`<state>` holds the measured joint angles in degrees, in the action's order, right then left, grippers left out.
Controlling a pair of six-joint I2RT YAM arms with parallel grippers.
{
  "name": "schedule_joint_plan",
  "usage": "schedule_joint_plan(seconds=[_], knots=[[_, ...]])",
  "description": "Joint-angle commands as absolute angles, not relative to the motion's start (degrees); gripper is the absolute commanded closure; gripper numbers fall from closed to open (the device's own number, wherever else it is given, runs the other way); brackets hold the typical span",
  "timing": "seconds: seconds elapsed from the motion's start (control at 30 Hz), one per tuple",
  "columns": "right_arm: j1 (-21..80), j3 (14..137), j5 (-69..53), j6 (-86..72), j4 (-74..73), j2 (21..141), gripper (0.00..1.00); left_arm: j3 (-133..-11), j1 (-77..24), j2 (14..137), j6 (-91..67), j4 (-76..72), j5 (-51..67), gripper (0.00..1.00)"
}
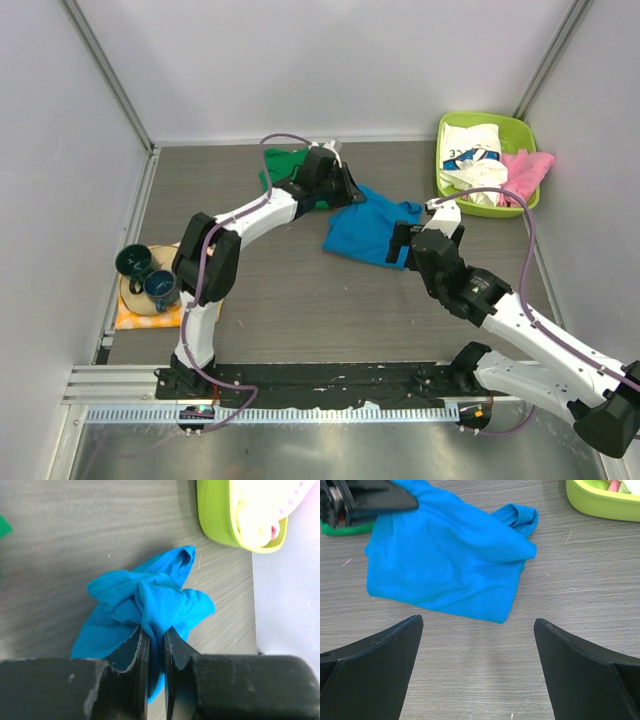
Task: Fold and stack the t-shirts
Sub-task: Neatly place the folded tshirt to the corner
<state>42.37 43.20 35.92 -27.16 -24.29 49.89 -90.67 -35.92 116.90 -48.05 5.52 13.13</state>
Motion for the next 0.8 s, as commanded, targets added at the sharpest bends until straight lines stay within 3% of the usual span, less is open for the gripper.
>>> schedule_joint_plan(seconds=[0.0, 0.77], knots=[[42.45, 43.16, 36.48, -26.98, -21.80, 49.31, 0.00, -100.17, -32.53, 120.40, -45.97, 9.75, 14.41, 0.93], [42.45, 40.17, 35.42, -27.07, -17.23, 53.35, 0.00, -129.81, -21.98, 130.61, -44.03, 23.91, 19.33, 0.93]])
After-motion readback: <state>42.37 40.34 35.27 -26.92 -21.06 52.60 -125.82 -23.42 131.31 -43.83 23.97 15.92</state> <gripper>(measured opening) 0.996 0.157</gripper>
